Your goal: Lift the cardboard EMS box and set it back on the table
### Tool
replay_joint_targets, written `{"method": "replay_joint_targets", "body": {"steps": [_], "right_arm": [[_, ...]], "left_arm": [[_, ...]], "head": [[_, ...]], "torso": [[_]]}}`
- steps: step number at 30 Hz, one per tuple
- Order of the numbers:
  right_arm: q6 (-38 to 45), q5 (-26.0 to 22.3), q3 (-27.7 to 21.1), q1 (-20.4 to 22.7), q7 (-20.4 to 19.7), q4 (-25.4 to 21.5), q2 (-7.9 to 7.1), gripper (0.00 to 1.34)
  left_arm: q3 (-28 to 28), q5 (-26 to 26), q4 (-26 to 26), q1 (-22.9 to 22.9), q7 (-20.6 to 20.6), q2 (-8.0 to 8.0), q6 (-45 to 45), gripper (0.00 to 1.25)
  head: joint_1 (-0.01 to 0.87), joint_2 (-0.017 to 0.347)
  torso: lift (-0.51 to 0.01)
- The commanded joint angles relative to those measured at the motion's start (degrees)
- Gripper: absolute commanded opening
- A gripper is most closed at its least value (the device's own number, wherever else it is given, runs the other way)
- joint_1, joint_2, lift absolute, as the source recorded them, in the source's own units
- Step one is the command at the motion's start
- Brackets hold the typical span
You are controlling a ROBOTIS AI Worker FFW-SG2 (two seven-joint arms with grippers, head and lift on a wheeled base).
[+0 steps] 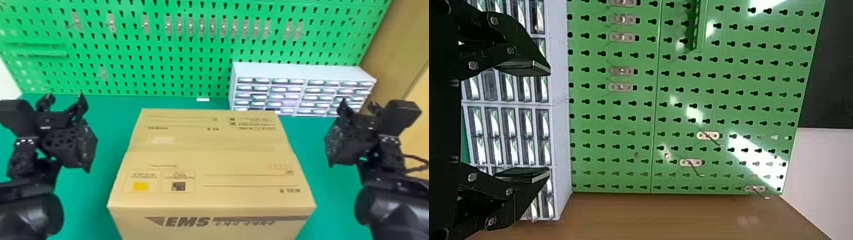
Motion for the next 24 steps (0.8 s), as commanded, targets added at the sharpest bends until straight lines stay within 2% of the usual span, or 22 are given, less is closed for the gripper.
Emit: {"method": "replay_joint_targets", "body": {"steps": [1, 9, 24], "right_arm": [[0.0, 0.0, 0.2, -0.1, 0.0, 0.0, -0.01, 0.8], [-0.9, 0.3, -0.3, -0.1, -0.1, 0.0, -0.01, 0.8], [-1.0, 2.2, -1.1, -0.2, -0.1, 0.0, 1.13, 0.8]], "left_arm": [[0.1, 0.0, 0.0, -0.1, 0.0, 0.0, 0.0, 0.75], [0.5, -0.1, 0.0, 0.0, 0.0, 0.0, 0.0, 0.75], [0.6, -0.1, 0.0, 0.1, 0.1, -0.09, -0.1, 0.75]], "head": [[0.678, -0.015], [0.678, -0.015], [0.678, -0.015]], "torso": [[0.0], [0.0], [0.0]]}}
